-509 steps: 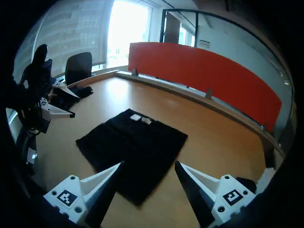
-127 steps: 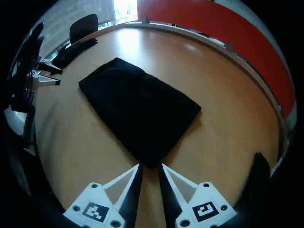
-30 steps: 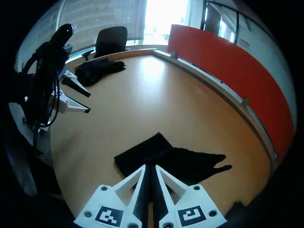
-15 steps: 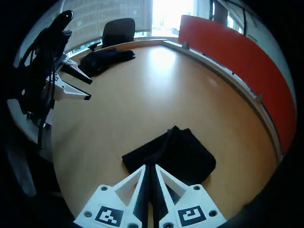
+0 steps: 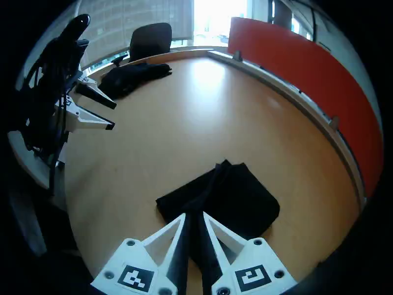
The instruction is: Fold towel
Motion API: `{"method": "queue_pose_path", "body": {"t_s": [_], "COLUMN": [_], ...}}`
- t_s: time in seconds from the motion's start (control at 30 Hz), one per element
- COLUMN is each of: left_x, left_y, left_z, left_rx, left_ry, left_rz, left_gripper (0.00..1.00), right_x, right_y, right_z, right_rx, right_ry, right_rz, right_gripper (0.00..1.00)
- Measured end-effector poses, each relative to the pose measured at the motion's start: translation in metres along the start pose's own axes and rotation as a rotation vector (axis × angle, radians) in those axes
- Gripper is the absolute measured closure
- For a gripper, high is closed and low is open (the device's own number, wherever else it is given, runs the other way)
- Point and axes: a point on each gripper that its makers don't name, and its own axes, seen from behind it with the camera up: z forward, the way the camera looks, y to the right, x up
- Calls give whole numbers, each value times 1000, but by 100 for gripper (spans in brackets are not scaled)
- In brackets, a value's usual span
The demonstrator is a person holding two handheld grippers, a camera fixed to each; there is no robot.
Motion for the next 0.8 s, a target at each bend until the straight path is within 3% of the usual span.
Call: {"method": "queue_pose_path", "body": {"t_s": [0.17, 0.5, 0.8], "left_x": [0, -1, 0], "left_y": [0, 1, 2], "left_z": [-1, -2, -3], "left_rx": [1, 1, -1], "left_ry": [1, 0, 3], "left_rz": [-1, -1, 1], "left_gripper": [5, 5, 5], "right_x": [-2, -4, -10], "right_y": [-2, -1, 4], "right_z": [1, 0, -5], "right_rx": [7, 4, -7], "right_ry": [-1, -1, -4], "right_rz": [5, 16, 31], "right_gripper": [80, 33, 31]}}
